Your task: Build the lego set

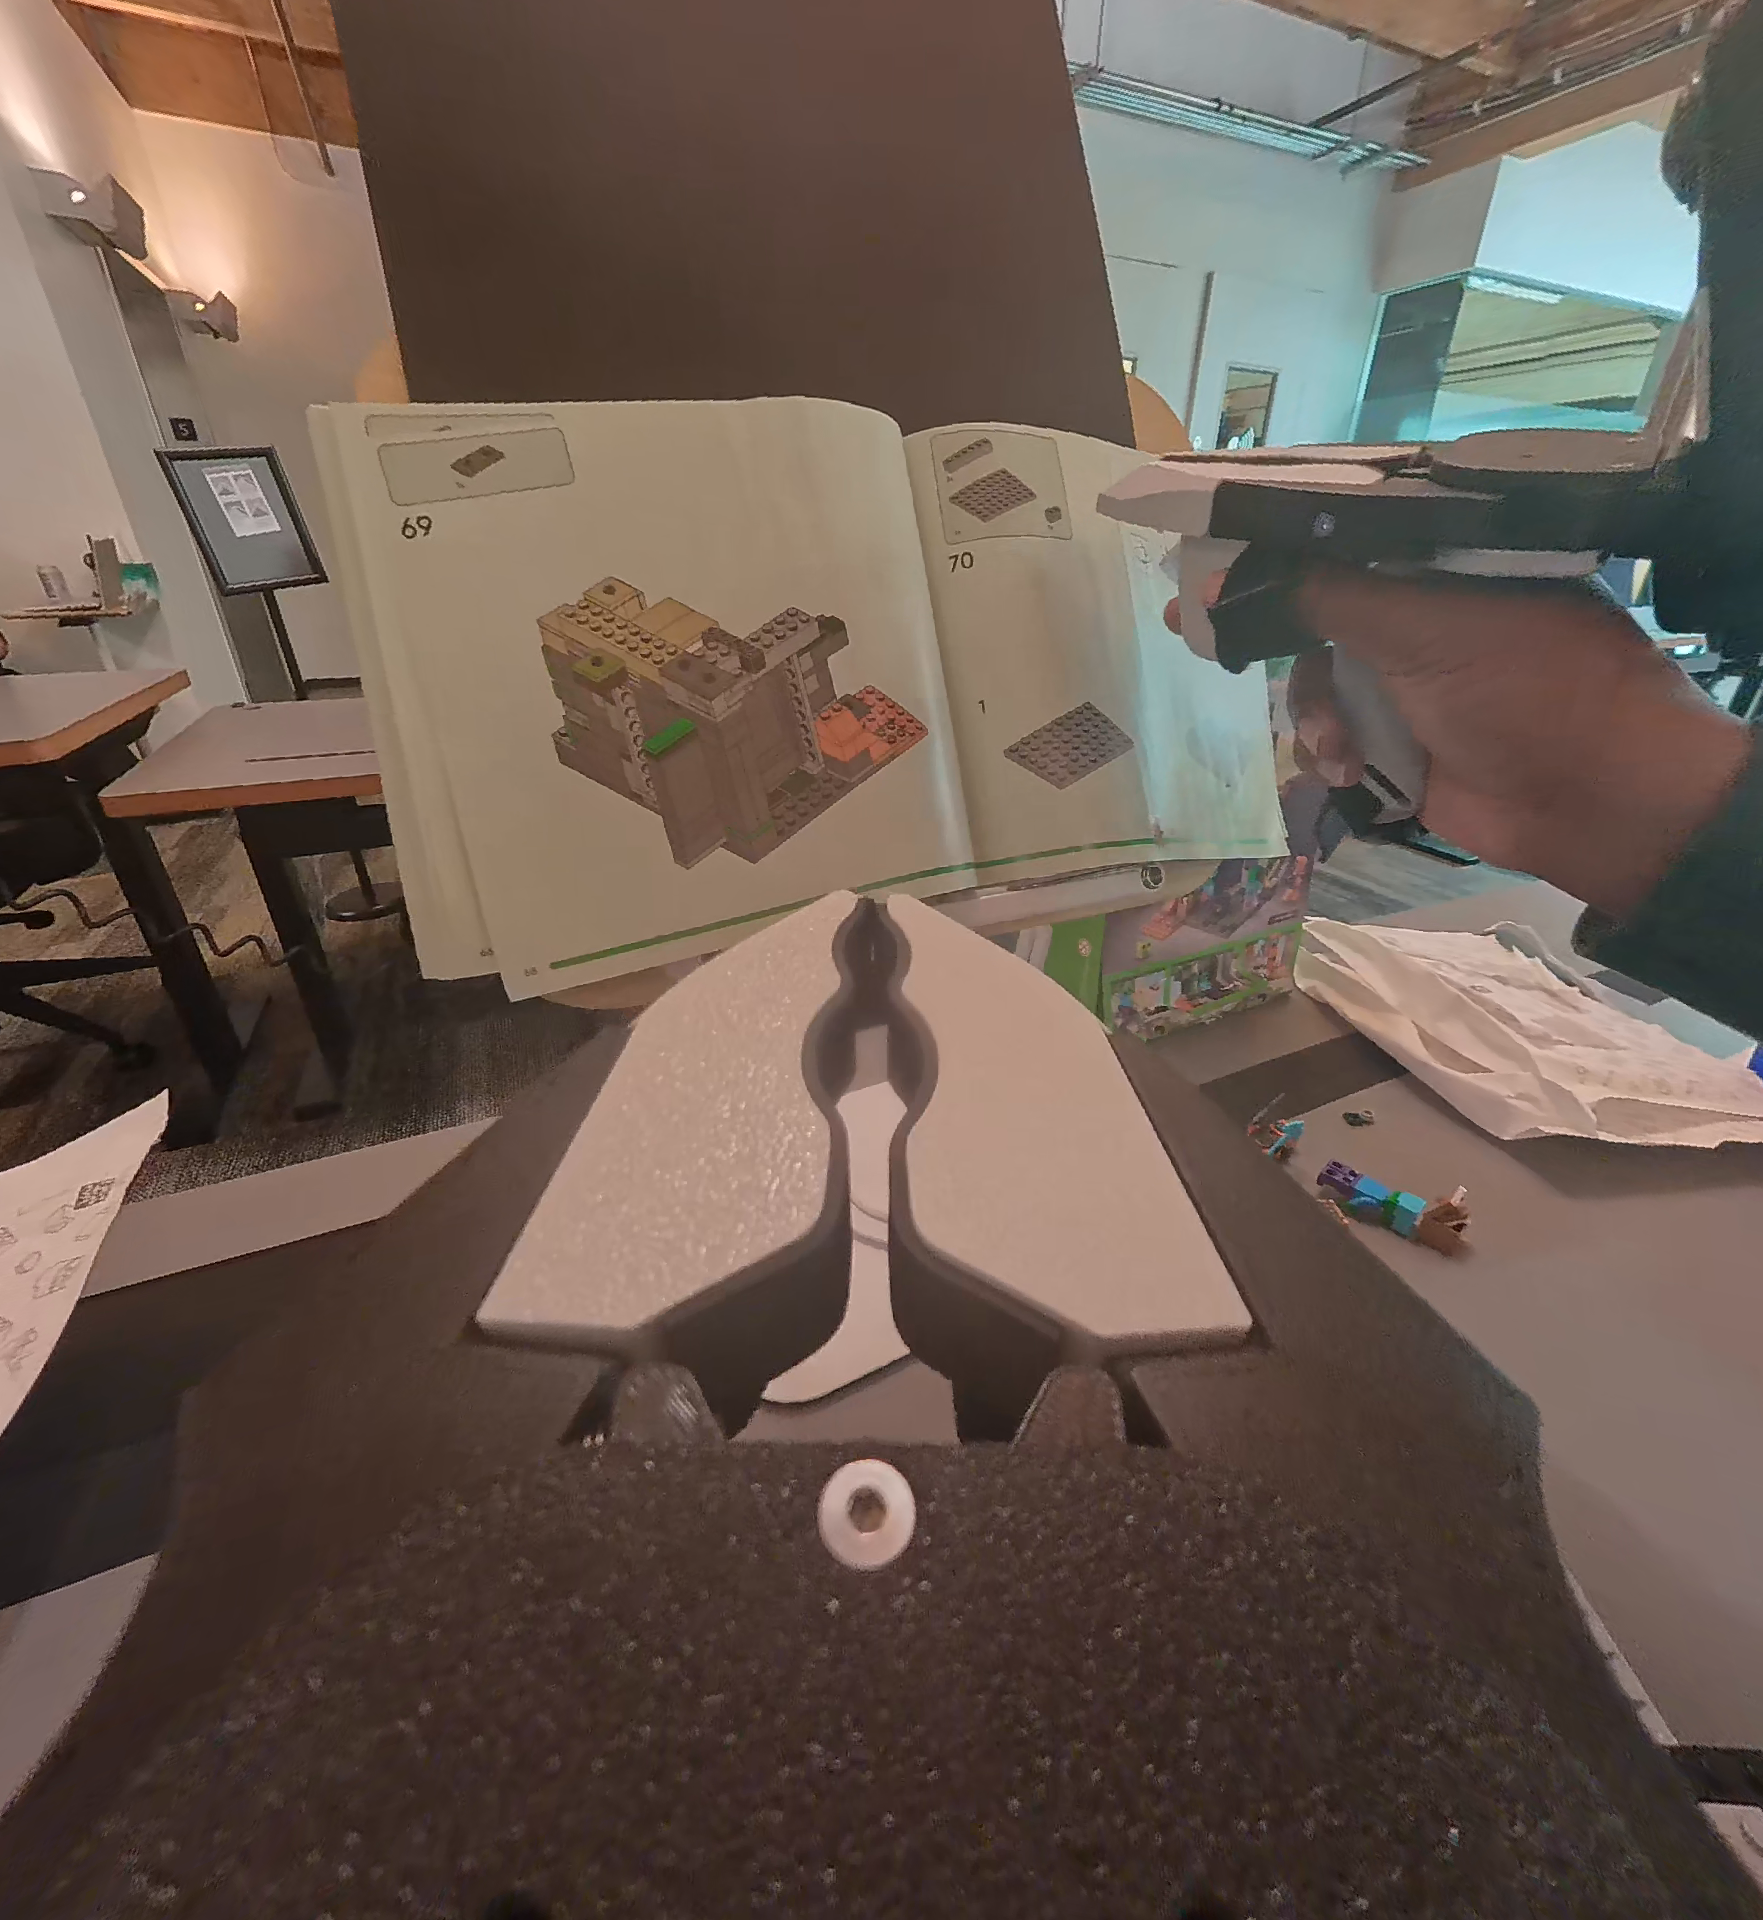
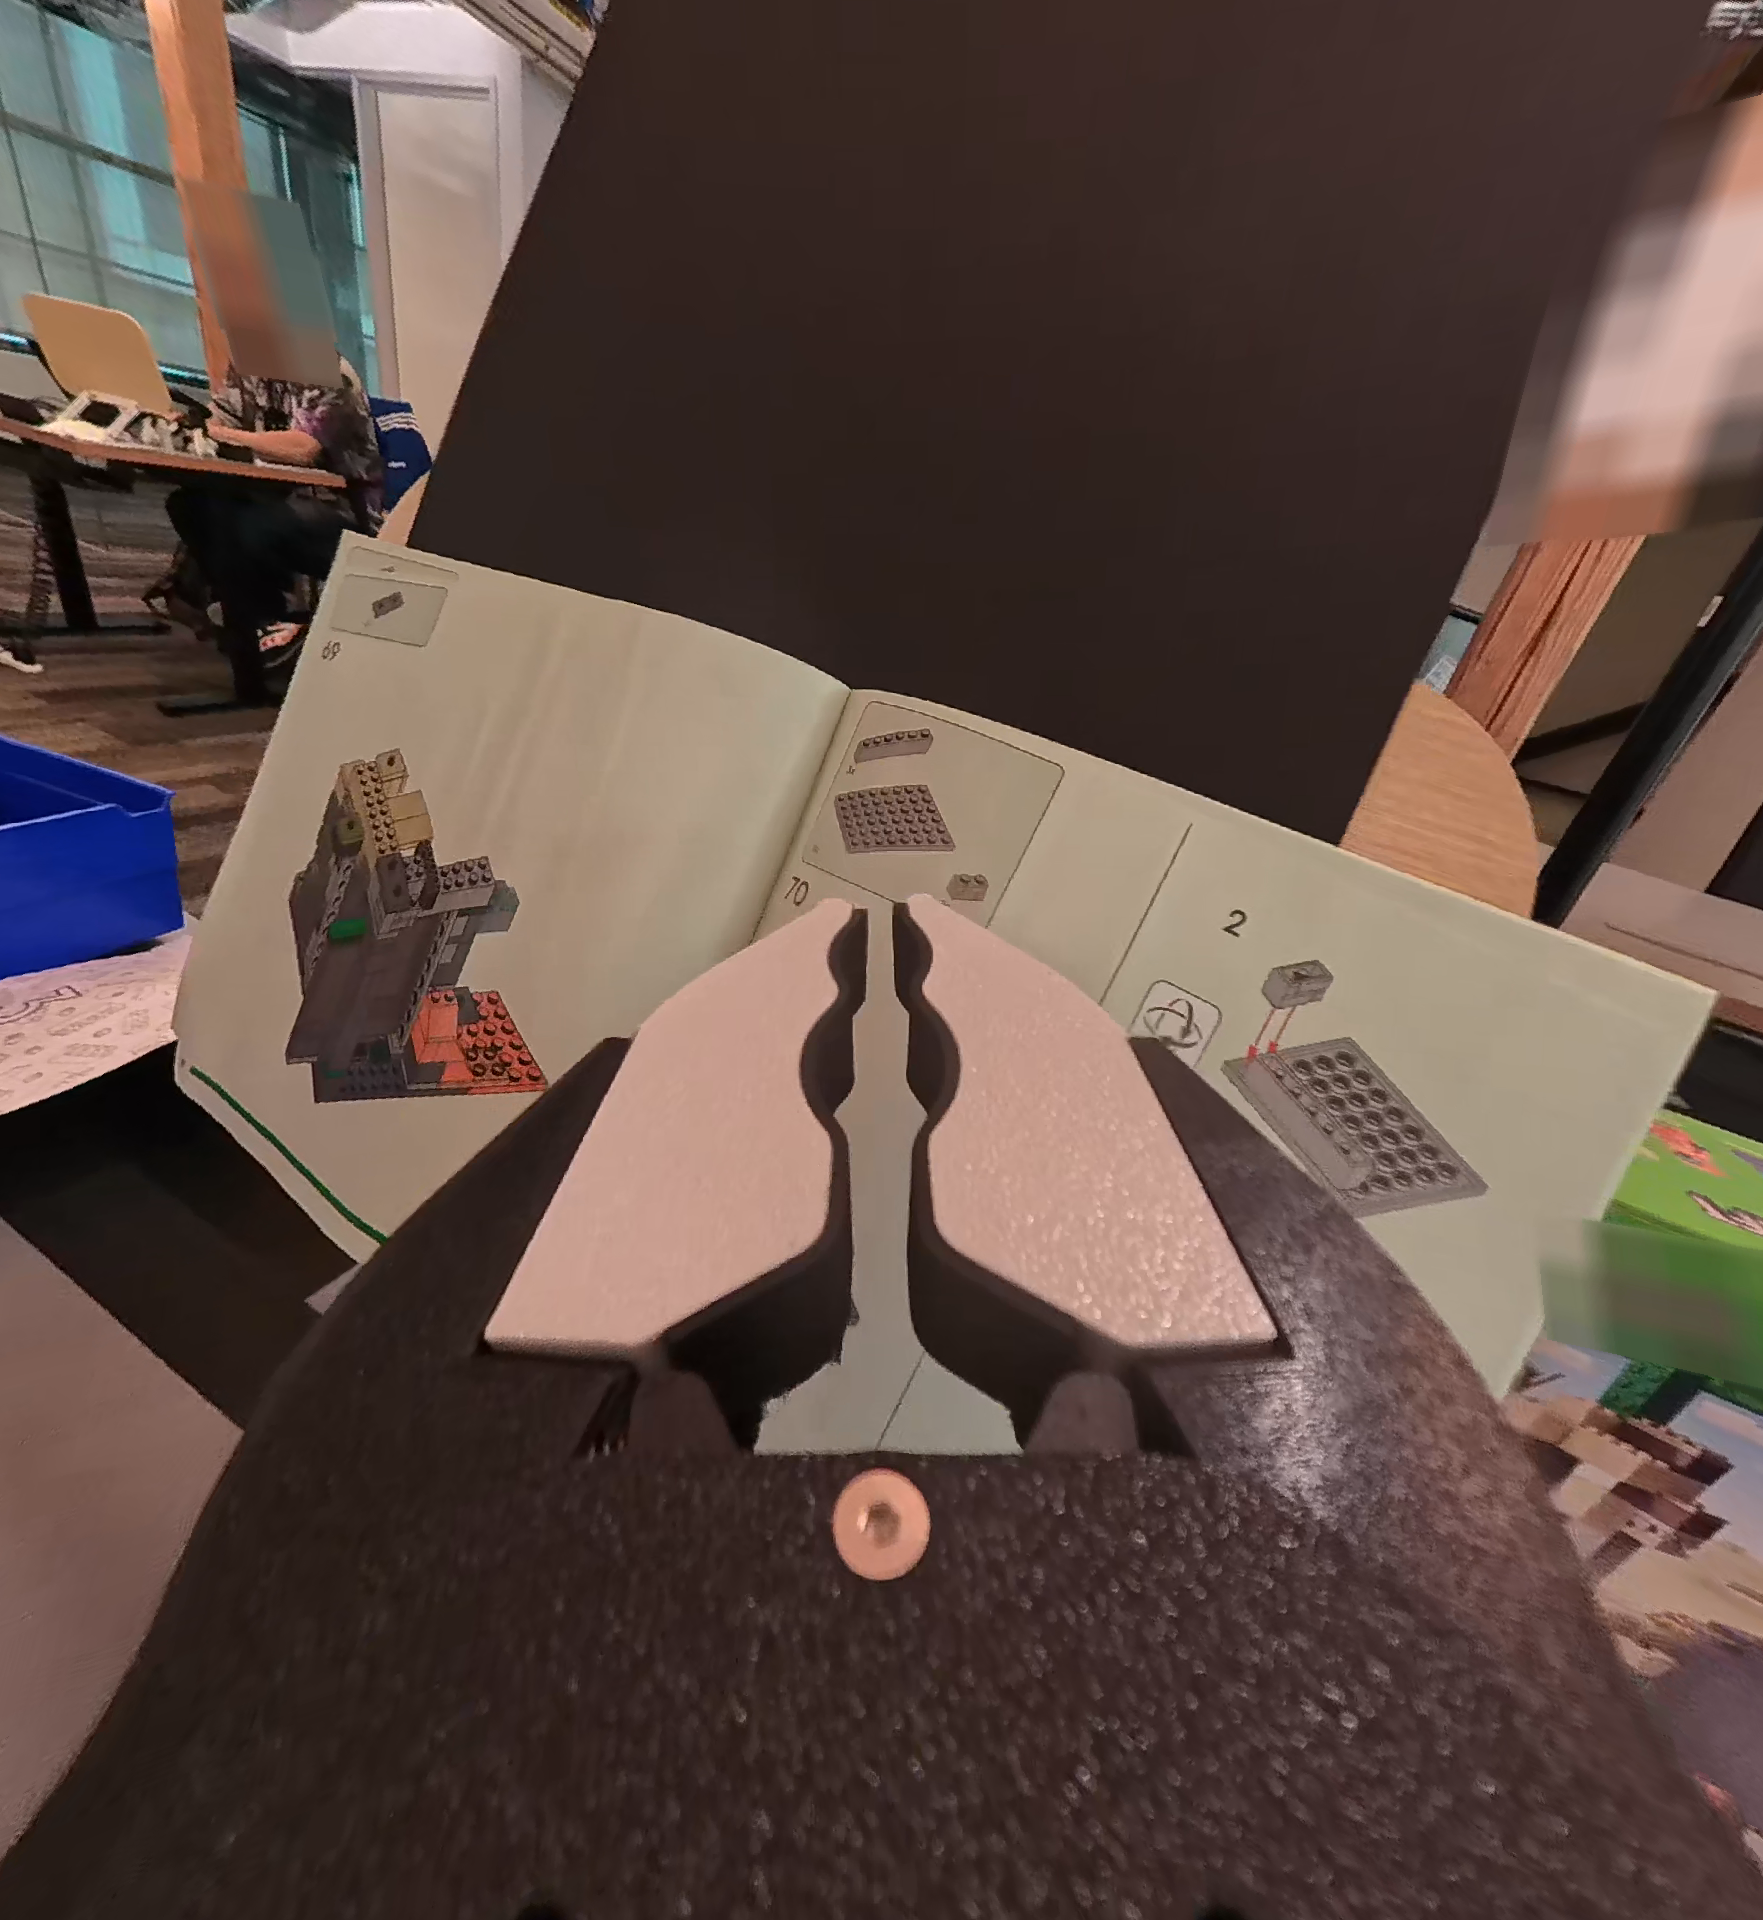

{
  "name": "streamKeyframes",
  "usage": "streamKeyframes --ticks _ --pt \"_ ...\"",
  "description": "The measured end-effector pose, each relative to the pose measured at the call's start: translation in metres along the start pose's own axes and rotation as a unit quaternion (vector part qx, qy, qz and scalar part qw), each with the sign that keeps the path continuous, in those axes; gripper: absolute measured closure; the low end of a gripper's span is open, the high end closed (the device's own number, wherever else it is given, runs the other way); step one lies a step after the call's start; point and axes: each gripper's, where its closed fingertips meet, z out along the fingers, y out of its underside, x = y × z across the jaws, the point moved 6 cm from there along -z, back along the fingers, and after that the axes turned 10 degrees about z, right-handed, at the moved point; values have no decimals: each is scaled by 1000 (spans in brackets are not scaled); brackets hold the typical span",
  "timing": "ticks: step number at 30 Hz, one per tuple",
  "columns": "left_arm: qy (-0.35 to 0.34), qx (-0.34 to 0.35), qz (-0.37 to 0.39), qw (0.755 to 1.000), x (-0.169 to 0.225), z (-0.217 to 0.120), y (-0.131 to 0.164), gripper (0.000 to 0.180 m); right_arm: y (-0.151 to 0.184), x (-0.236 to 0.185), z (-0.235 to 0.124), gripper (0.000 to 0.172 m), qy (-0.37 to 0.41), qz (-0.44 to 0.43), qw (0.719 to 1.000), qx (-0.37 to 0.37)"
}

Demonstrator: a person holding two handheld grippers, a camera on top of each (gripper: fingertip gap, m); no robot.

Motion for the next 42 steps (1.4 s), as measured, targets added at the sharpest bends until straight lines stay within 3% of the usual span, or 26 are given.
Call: streamKeyframes --ticks 14,21,31,37,42 --pt "24 -15 -2 1000 8 2 3 180 8 11 -25 171 9 -2 1000 -8" --pt "38 -25 15 999 20 5 8 180 35 -3 -94 172 18 17 1000 15" --pt "75 -3 31 997 32 -6 -17 173 114 -32 -194 171 -4 118 992 -34" --pt "68 4 67 995 -23 -56 -72 166 126 -35 -228 169 -19 106 992 -64" --pt "22 -117 152 981 -109 -117 -65 163 133 -29 -239 171 -52 115 990 -61"
